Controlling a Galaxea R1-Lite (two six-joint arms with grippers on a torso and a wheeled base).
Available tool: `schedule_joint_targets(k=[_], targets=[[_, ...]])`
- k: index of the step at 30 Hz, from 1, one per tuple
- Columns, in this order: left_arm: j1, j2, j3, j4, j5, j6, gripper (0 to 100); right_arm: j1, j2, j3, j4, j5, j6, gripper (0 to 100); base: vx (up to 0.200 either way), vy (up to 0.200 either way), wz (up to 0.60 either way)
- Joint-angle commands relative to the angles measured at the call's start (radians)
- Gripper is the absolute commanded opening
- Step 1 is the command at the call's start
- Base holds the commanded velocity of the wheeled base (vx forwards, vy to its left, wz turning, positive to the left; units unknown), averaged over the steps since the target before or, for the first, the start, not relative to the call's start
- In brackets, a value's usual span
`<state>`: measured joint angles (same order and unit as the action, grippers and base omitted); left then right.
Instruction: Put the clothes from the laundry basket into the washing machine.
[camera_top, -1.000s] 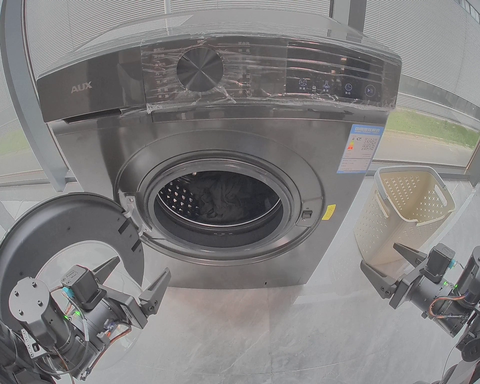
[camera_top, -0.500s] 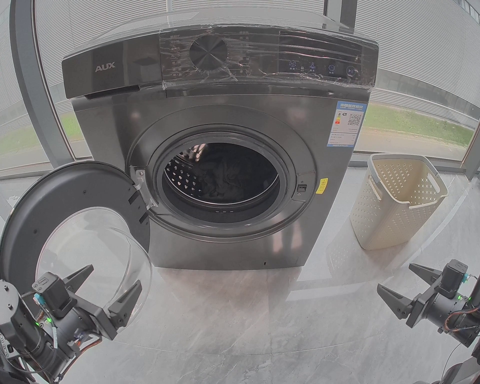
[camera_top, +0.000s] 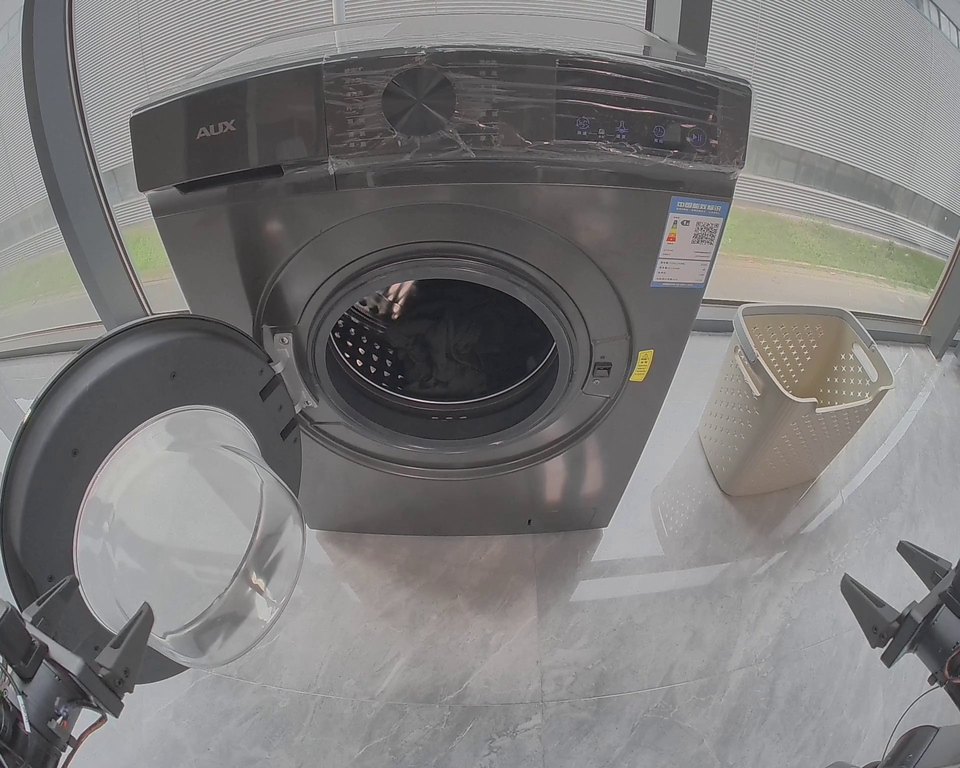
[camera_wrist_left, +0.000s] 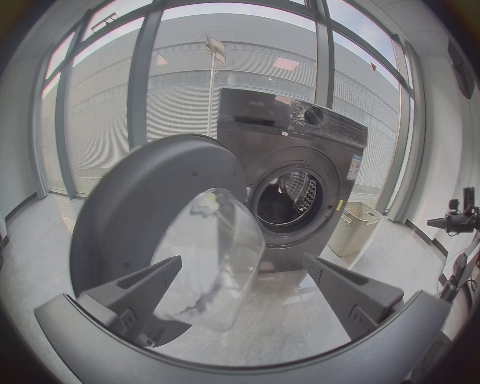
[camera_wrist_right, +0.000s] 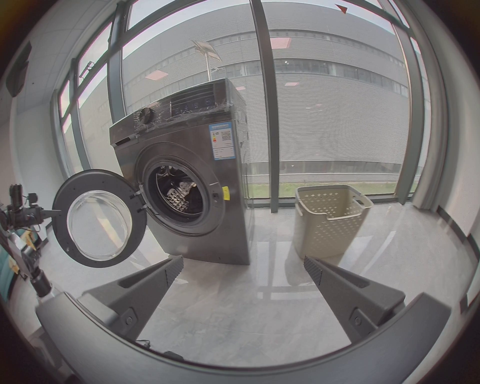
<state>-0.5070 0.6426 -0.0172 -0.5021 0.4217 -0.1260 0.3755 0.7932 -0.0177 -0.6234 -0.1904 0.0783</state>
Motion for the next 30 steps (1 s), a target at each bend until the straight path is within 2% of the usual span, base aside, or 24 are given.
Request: schedule_joint_targets(k=[1, 4, 8, 11, 12, 13, 16, 17, 19, 20, 22, 24, 25, 27, 29, 30], targets=[[0.196, -0.348, 0.017, 0.208, -0.055, 0.005, 100, -0.136, -0.354, 0.018, 0.202, 0.005, -0.06, 100, 0.0, 0.0, 0.0], [0.259, -0.448, 0.017, 0.284, -0.086, 0.014, 100, -0.199, -0.443, 0.018, 0.248, 0.031, -0.08, 100, 0.0, 0.0, 0.0], [0.335, -0.558, 0.017, 0.382, -0.169, 0.06, 100, -0.268, -0.578, 0.018, 0.353, 0.098, -0.117, 100, 0.0, 0.0, 0.0], [0.347, -0.552, 0.017, 0.396, -0.156, 0.057, 100, -0.307, -0.683, 0.016, 0.452, 0.138, -0.124, 100, 0.0, 0.0, 0.0], [0.349, -0.552, 0.017, 0.396, -0.156, 0.057, 100, -0.308, -0.687, 0.016, 0.456, 0.138, -0.124, 100, 0.0, 0.0, 0.0], [0.357, -0.552, 0.017, 0.401, -0.156, 0.06, 100, -0.331, -0.744, 0.018, 0.519, 0.154, -0.126, 100, 0.0, 0.0, 0.0], [0.424, -0.554, 0.017, 0.401, -0.159, 0.075, 100, -0.371, -0.793, -0.005, 0.623, 0.215, -0.12, 100, 0.0, 0.0, 0.0], [0.449, -0.56, 0.017, 0.402, -0.164, 0.092, 100, -0.371, -0.793, -0.005, 0.62, 0.21, -0.121, 100, 0.0, 0.0, 0.0], [0.522, -0.612, 0.017, 0.409, -0.187, 0.144, 100, -0.371, -0.793, -0.004, 0.611, 0.201, -0.134, 100, 0.0, 0.0, 0.0], [0.53, -0.623, 0.017, 0.413, -0.195, 0.163, 100, -0.371, -0.793, -0.004, 0.611, 0.204, -0.14, 100, 0.0, 0.0, 0.0], [0.522, -0.616, 0.017, 0.422, -0.198, 0.16, 100, -0.371, -0.793, -0.004, 0.616, 0.195, -0.152, 100, 0.0, 0.0, 0.0], [0.513, -0.635, 0.017, 0.422, -0.196, 0.166, 100, -0.369, -0.793, -0.001, 0.61, 0.172, -0.135, 100, 0.0, 0.0, 0.0], [0.512, -0.641, 0.017, 0.424, -0.192, 0.17, 100, -0.369, -0.793, -0.001, 0.61, 0.149, -0.12, 100, 0.0, 0.0, 0.0], [0.51, -0.643, 0.016, 0.428, -0.189, 0.181, 100, -0.369, -0.793, -0.002, 0.626, 0.08, -0.035, 100, 0.0, 0.0, 0.0], [0.51, -0.643, 0.014, 0.432, -0.196, 0.175, 100, -0.368, -0.793, -0.002, 0.628, 0.086, -0.018, 100, 0.0, 0.0, 0.0], [0.51, -0.643, 0.016, 0.439, -0.236, 0.166, 100, -0.371, -0.793, 0.012, 0.63, 0.2, -0.081, 100, 0.0, 0.0, 0.0]])
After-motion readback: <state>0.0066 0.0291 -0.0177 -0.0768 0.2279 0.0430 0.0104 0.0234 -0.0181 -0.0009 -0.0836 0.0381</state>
